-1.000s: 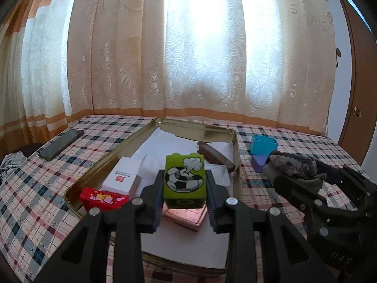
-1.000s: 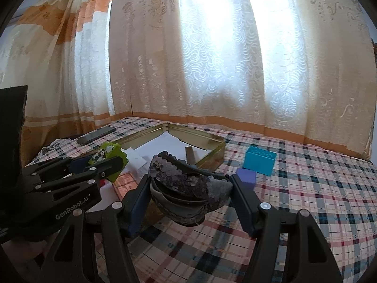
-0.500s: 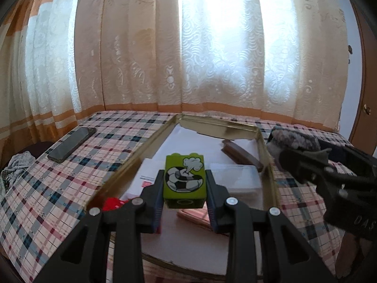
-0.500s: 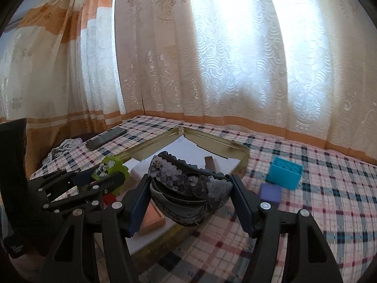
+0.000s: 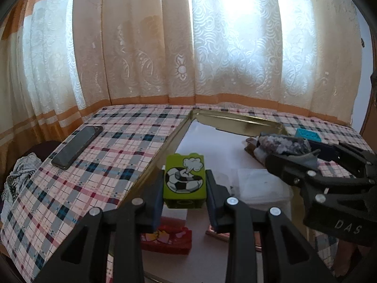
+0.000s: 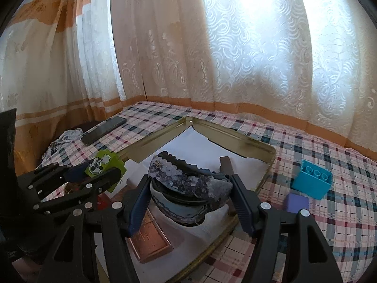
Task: Organize rigid objects
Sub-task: 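Lower the pouch and green block into the tray and open both grippers, then withdraw both grippers from the tray toward the purple cube and teal brick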
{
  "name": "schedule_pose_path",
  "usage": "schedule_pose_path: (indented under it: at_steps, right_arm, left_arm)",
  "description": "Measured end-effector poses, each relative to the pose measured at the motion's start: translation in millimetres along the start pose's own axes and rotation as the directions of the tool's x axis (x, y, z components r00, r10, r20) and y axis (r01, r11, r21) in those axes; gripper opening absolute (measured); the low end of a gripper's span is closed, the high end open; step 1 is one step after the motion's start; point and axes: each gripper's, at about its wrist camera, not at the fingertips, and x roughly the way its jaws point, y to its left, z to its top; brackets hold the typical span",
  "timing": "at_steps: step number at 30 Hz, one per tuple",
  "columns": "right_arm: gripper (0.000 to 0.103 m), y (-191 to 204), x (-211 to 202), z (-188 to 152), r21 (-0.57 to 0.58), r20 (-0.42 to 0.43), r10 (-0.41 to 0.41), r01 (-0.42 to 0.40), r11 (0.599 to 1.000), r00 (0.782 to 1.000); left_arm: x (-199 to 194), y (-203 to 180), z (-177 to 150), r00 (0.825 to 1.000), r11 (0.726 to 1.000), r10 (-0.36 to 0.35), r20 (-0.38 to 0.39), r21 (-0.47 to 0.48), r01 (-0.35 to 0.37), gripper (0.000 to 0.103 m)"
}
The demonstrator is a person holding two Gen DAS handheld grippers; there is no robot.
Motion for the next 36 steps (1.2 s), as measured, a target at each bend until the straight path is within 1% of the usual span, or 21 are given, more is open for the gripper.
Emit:
schedule_pose_path:
  at_steps: [2, 4, 5, 6, 7, 8, 9, 11, 14, 16, 17, 19, 22, 25, 27, 29, 31, 34, 36]
  right_arm:
    - [0.069, 0.0, 5.9, -0.2, 0.005, -0.013, 0.021, -0.02, 1.0, 1.0]
    - [0.07, -0.5, 10.2, -0.9, 0.01, -0.025, 0.016, -0.016, 1.0, 1.0]
    - [0.07, -0.8, 11.5, -1.1, 0.011, -0.027, 0.013, -0.013, 1.0, 1.0]
    - [0.071, -1.2, 11.0, -1.4, 0.01, -0.024, 0.01, -0.01, 1.0, 1.0]
    - [0.073, -2.6, 9.4, -1.7, 0.013, -0.017, 0.004, -0.003, 1.0, 1.0]
    - [0.076, -4.2, 7.6, -1.3, 0.019, -0.009, 0.0, 0.0, 1.0, 1.0]
    - [0.081, -6.5, 5.1, -0.6, 0.029, 0.0, 0.006, -0.006, 1.0, 1.0]
    - [0.082, -10.6, -2.7, -0.3, 0.048, 0.023, 0.016, -0.017, 0.999, 1.0]
    - [0.082, -15.3, -13.7, -2.3, 0.05, 0.036, 0.006, -0.008, 0.999, 0.999]
    - [0.082, -20.5, -20.9, -5.3, 0.054, 0.041, -0.002, 0.0, 0.999, 0.999]
    - [0.082, -25.3, -26.0, -7.5, 0.058, 0.043, -0.007, 0.005, 0.998, 0.999]
    - [0.082, -38.3, -38.2, -13.8, 0.069, 0.048, -0.033, 0.03, 0.997, 0.998]
    - [0.082, -63.3, -55.2, -23.5, 0.103, 0.05, -0.095, 0.089, 0.991, 0.994]
    - [0.082, -91.0, -67.8, -35.3, 0.146, 0.04, -0.17, 0.163, 0.976, 0.985]
    - [0.082, -107.6, -71.4, -42.7, 0.173, 0.019, -0.214, 0.208, 0.963, 0.977]
    - [0.082, -120.6, -72.7, -48.9, 0.2, 0.0, -0.238, 0.234, 0.952, 0.971]
    - [0.082, -127.5, -73.0, -53.7, 0.215, -0.01, -0.243, 0.239, 0.947, 0.97]
    - [0.082, -133.4, -73.4, -58.6, 0.212, -0.027, -0.243, 0.243, 0.947, 0.97]
    - [0.082, -133.8, -74.2, -58.9, 0.207, -0.03, -0.241, 0.242, 0.948, 0.97]
  left_arm:
    - [1.4, 0.2, -1.1, 1.0, 1.0, 0.01, -0.002, 0.002, -0.01, 0.045]
    - [1.7, -0.1, -2.2, 1.0, 1.0, 0.025, -0.001, 0.007, -0.025, 0.045]
    - [1.8, 0.7, -2.7, 1.0, 1.0, 0.028, -0.003, 0.003, -0.028, 0.049]
    - [1.3, 1.6, -3.0, 0.999, 0.999, 0.033, -0.004, -0.004, -0.033, 0.056]
    - [0.3, 3.6, -3.4, 0.999, 0.999, 0.046, -0.001, -0.017, -0.046, 0.061]
    - [-0.3, 5.4, -3.7, 0.999, 0.998, 0.054, 0.001, -0.027, -0.054, 0.077]
    - [-1.5, 6.4, -3.9, 0.998, 0.998, 0.055, 0.004, -0.035, -0.055, 0.089]
    - [-7.2, 5.2, -4.5, 0.999, 0.998, 0.048, 0.022, -0.034, -0.047, 0.09]
    - [-13.3, -0.9, -4.1, 0.998, 0.999, 0.045, 0.033, -0.017, -0.044, 0.091]
    - [-18.2, -3.7, -4.0, 0.998, 0.999, 0.04, 0.046, -0.018, -0.039, 0.095]
    - [-20.9, -6.0, -4.3, 0.998, 0.999, 0.036, 0.052, -0.019, -0.035, 0.099]
    - [-24.2, -12.1, -5.1, 0.998, 1.0, 0.024, 0.059, -0.021, -0.023, 0.101]
    - [-28.1, -26.5, -7.5, 0.998, 1.0, -0.006, 0.058, -0.014, 0.006, 0.101]
    - [-32.1, -42.8, -9.4, 0.997, 0.999, -0.034, 0.064, -0.016, 0.035, 0.101]
    - [-33.4, -54.8, -9.9, 0.997, 0.999, -0.048, 0.066, -0.009, 0.048, 0.102]
    - [-34.3, -66.9, -9.3, 0.997, 0.999, -0.044, 0.064, 0.004, 0.044, 0.102]
    - [-36.3, -75.8, -7.9, 0.997, 0.998, -0.054, 0.063, -0.006, 0.055, 0.102]
    - [-38.8, -87.4, -5.3, 0.995, 0.997, -0.074, 0.064, -0.01, 0.075, 0.102]
    - [-37.2, -98.0, -2.4, 0.995, 0.997, -0.071, 0.063, 0.005, 0.071, 0.102]
